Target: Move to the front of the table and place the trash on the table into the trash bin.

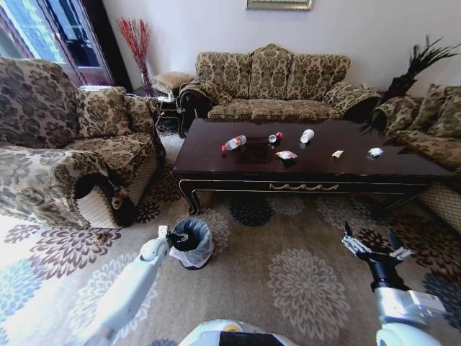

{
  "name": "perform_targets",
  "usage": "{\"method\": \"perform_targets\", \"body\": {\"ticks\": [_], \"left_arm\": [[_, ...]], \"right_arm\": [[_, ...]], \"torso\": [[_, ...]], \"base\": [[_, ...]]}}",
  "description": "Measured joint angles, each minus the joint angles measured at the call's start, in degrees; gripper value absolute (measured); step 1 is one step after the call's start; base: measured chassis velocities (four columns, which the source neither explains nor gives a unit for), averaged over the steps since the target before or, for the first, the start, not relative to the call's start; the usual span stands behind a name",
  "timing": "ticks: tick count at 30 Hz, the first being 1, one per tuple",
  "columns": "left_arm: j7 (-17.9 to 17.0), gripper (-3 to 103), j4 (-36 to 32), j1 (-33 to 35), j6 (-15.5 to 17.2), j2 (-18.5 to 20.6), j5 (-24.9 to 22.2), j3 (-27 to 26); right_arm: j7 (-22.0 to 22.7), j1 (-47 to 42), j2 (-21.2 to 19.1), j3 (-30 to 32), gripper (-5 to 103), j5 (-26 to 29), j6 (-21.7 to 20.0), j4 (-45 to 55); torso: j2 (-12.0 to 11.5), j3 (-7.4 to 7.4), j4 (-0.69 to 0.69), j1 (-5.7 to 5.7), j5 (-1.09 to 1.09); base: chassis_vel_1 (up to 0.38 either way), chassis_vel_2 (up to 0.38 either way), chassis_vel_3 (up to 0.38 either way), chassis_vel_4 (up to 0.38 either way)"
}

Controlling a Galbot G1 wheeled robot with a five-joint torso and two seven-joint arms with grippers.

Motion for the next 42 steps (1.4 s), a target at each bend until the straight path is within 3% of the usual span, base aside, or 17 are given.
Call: {"method": "perform_targets", "body": {"ticks": [3,5,7,9,10,13,16,17,19,25,26,29,35,40,41,42], "left_arm": [[0.4,102,0.2,0.2,0.1,0.4,0.3,0.0],[0.5,92,0.7,0.2,0.2,0.4,0.4,0.0],[0.5,92,1.1,0.2,0.2,0.4,0.5,0.0],[0.5,82,1.4,0.3,0.2,0.4,0.7,-0.1],[0.5,82,1.4,0.3,0.2,0.4,0.7,-0.1],[0.5,66,1.7,0.2,0.2,0.5,1.2,-0.1],[0.5,60,1.8,0.2,0.3,0.5,1.3,-0.1],[0.5,49,1.9,0.2,0.3,0.5,1.3,-0.1],[0.5,49,1.9,0.2,0.4,0.4,1.4,-0.2],[0.4,23,1.8,0.2,0.8,0.0,1.7,-0.3],[0.4,23,1.8,0.2,0.8,0.0,1.7,-0.3],[-0.5,7,1.8,0.2,-0.8,-0.5,1.2,-0.4],[-1.8,3,1.6,0.5,-3.1,-1.3,0.3,-0.8],[-1.8,3,-0.9,2.2,-3.2,-1.5,-0.1,-1.7],[-1.8,3,-2.1,2.9,-3.2,-1.6,0.0,-2.3],[-2.0,3,-3.9,4.0,-3.2,-1.6,0.1,-3.4]], "right_arm": [[0.0,0.1,-0.2,0.0,100,0.0,0.0,0.0],[0.0,0.1,-0.3,-0.1,100,0.0,0.0,0.0],[0.0,0.1,-0.3,-0.1,100,0.0,0.0,0.1],[0.1,0.0,-0.3,-0.1,100,0.0,0.0,0.2],[0.1,0.0,-0.3,-0.1,100,0.0,0.0,0.2],[0.1,-0.2,-0.5,0.2,100,0.2,0.0,0.4],[0.1,-0.2,-0.7,0.4,100,0.4,0.0,0.5],[0.2,-0.2,-0.7,0.6,100,0.5,0.1,0.5],[0.2,-0.2,-0.8,0.6,100,0.6,0.1,0.5],[0.2,-0.1,-0.7,0.7,100,0.6,0.1,0.5],[0.2,-0.1,-0.7,0.7,100,0.6,0.1,0.5],[0.4,0.1,-0.7,0.6,100,0.6,0.1,0.5],[0.5,0.2,-0.8,0.4,100,0.6,0.0,0.5],[0.6,0.4,-0.9,0.2,100,0.6,-0.1,0.5],[0.6,0.5,-0.9,0.2,100,0.6,-0.1,0.5],[0.6,0.6,-0.9,0.1,100,0.6,-0.2,0.5]], "torso": [[0.0,0.0,0.01,0.0,0.01],[0.0,0.0,0.01,0.0,0.0],[0.0,0.0,0.01,0.0,0.0],[0.0,0.0,0.01,0.0,0.0],[0.0,0.0,0.01,0.0,0.0],[0.0,0.0,0.0,0.0,0.01],[0.0,0.0,0.0,0.0,0.02],[0.0,-0.01,0.01,0.0,0.02],[0.0,-0.01,0.01,0.0,0.02],[0.0,-0.01,0.03,0.0,0.05],[0.0,-0.01,0.03,0.0,0.05],[0.0,-0.01,0.04,0.0,0.05],[0.0,0.0,0.0,0.0,0.03],[0.0,0.01,-0.08,0.0,-0.16],[0.0,0.01,0.03,0.0,0.06],[0.1,0.04,0.06,0.02,0.14]], "base": [[0.0,0.0,0.0,0.0],[0.0,0.0,0.0,0.0],[0.0,0.0,0.0,0.0],[0.0,0.0,0.0,0.0],[0.0,0.0,0.0,0.0],[0.0,0.0,0.0,0.0],[0.0,0.0,0.0,0.0],[0.0,0.0,0.0,0.0],[0.0,0.0,0.0,0.0],[0.0,0.0,0.0,0.0],[0.0,0.0,0.0,0.0],[0.0,0.0,0.0,0.0],[0.0,0.0,0.0,0.0],[0.0,0.0,0.0,0.0],[0.0,0.0,0.0,0.0],[0.0,0.0,0.0,0.0]]}}
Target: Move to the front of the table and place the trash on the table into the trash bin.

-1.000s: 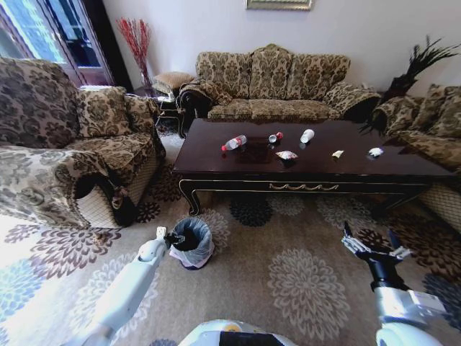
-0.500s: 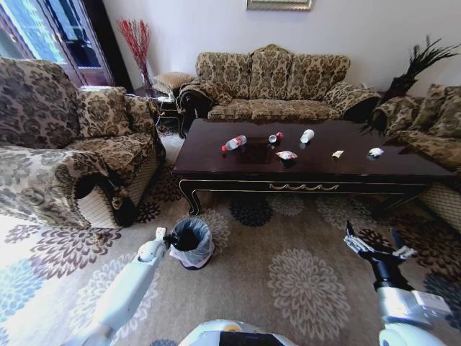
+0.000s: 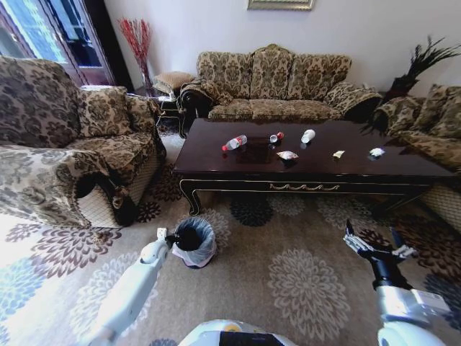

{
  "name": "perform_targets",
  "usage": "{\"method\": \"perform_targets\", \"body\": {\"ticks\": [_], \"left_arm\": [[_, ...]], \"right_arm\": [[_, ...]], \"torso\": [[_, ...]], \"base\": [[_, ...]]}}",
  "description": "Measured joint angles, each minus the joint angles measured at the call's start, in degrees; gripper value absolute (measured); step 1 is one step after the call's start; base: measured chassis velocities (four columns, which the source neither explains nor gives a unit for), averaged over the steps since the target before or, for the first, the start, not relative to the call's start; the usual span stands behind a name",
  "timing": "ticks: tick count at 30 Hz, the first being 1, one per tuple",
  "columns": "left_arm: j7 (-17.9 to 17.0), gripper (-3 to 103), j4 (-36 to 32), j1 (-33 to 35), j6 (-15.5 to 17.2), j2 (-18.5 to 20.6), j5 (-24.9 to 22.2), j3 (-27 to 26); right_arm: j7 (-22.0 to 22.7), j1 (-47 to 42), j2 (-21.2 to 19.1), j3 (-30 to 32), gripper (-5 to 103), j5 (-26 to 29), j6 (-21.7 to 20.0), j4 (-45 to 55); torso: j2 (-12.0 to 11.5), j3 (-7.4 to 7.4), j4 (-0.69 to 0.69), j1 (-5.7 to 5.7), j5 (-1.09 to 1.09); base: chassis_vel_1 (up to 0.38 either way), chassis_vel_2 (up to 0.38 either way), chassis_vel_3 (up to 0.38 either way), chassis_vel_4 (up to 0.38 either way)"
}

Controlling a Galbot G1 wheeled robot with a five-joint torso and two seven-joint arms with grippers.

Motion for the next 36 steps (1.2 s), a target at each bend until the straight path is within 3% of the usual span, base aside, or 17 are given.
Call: {"method": "perform_targets", "body": {"ticks": [8,14,18,24,28,36], "left_arm": [[-2.6,3,-13.7,8.3,-0.7,-0.2,0.3,-6.4],[-4.5,3,-31.8,16.8,-1.3,-0.1,1.9,-12.5],[-5.2,3,-39.4,20.5,0.2,-1.0,2.6,-15.1],[-5.1,3,-47.7,25.2,2.6,-2.2,7.3,-17.3],[-5.3,3,-52.3,27.3,3.4,-2.8,7.5,-18.9],[-6.2,3,-58.7,31.4,3.1,-5.0,7.2,-20.6]], "right_arm": [[0.0,0.7,-0.3,-0.3,100,0.0,-0.2,-0.2],[0.0,1.4,-0.7,-1.0,100,0.0,-0.6,-0.1],[-0.1,1.6,-0.9,-1.9,100,0.0,-0.9,0.7],[-0.1,2.5,-1.6,-3.1,100,-0.1,-1.5,1.1],[-0.1,2.8,-1.8,-3.5,100,-0.2,-1.7,1.2],[-0.3,3.6,-1.1,-5.6,100,-1.3,-3.1,1.8]], "torso": [[1.3,0.76,-0.01,0.5,-0.03],[3.1,1.91,-0.03,1.09,-0.06],[4.1,2.59,-0.02,1.46,-0.07],[5.6,3.48,-0.03,2.07,-0.08],[6.5,4.04,-0.09,2.43,-0.1],[8.5,5.29,-0.06,3.17,-0.11]], "base": [[0.0,0.0,0.0,0.0],[0.0,0.0,0.0,0.0],[0.0,0.0,0.0,0.0],[0.0,0.0,0.0,0.0],[0.0,0.0,0.0,0.0],[0.0,0.0,0.0,0.0]]}}
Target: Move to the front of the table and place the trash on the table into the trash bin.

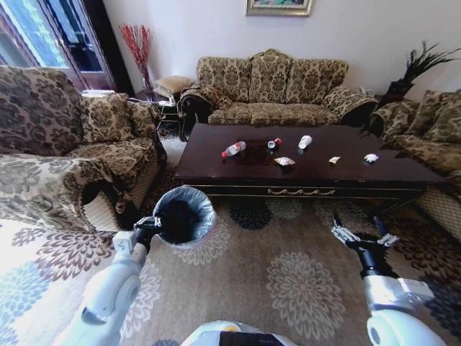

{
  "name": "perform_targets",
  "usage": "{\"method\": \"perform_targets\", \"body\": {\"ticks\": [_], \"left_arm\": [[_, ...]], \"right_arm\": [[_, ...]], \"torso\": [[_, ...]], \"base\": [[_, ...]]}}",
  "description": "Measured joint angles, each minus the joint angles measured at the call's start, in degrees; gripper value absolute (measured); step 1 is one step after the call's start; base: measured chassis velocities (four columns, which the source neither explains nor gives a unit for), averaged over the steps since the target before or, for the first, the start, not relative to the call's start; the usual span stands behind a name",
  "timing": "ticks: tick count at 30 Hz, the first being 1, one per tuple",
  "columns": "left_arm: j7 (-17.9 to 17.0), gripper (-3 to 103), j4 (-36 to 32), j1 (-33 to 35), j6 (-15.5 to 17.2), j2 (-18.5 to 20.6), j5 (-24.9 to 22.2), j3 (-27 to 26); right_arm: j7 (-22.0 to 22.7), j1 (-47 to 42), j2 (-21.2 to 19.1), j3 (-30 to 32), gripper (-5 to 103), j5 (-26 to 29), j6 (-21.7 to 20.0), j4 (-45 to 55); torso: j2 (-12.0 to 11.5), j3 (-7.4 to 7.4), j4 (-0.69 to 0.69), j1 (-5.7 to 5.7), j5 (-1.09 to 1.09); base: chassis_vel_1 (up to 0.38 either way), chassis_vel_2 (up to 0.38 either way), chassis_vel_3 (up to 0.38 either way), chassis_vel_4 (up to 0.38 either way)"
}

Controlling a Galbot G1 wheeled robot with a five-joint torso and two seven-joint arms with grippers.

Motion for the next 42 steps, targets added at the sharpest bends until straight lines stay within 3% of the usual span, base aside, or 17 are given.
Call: {"method": "perform_targets", "body": {"ticks": [10,21,42], "left_arm": [[-1.8,3,-4.7,0.2,0.4,-0.4,-5.1,-2.7],[-1.8,3,-5.7,-1.5,2.1,2.9,-9.6,-5.6],[-1.6,3,-5.5,-1.9,2.3,2.3,-9.8,-4.7]], "right_arm": [[-0.2,0.4,0.0,-1.4,100,-0.5,-1.0,1.1],[-0.2,0.6,0.4,-2.3,100,-1.3,-1.3,1.6],[-0.6,1.0,0.3,-2.8,100,-1.6,-1.1,1.1]], "torso": [[2.3,1.41,-0.01,0.91,0.0],[5.2,3.11,-0.02,2.11,-0.01],[10.1,5.95,-0.02,4.13,-0.01]], "base": [[0.0,0.0,0.0,0.0],[0.0,0.0,0.0,0.0],[0.0,0.0,0.0,0.0]]}}
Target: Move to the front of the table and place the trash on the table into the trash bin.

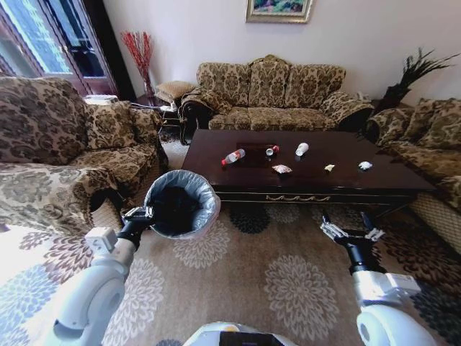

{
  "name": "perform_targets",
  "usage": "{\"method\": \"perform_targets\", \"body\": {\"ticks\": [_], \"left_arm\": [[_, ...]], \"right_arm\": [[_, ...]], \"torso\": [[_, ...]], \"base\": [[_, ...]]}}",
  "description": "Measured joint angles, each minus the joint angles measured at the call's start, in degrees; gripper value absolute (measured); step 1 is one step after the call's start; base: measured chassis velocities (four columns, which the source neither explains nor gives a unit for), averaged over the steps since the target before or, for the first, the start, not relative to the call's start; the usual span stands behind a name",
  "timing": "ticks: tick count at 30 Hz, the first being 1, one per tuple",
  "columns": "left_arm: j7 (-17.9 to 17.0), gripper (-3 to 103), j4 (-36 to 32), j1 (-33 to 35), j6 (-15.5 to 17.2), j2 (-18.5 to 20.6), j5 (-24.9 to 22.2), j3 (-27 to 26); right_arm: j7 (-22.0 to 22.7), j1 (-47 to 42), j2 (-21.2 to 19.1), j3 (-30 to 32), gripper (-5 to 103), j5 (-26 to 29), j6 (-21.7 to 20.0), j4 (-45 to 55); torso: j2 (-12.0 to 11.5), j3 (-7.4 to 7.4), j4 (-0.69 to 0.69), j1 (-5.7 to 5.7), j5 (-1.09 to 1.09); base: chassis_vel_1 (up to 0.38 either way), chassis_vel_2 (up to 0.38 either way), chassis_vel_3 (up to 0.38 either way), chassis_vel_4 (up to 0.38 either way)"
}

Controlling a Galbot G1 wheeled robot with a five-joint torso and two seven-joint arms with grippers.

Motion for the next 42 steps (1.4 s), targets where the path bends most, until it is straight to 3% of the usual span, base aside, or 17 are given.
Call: {"method": "perform_targets", "body": {"ticks": [42], "left_arm": [[0.2,3,1.3,-0.9,-0.4,0.9,-0.4,0.9]], "right_arm": [[0.9,0.2,0.4,-0.9,100,-2.9,-2.6,-0.3]], "torso": [[10.5,6.07,0.0,4.47,-0.01]], "base": [[0.0,0.0,0.0,0.0]]}}
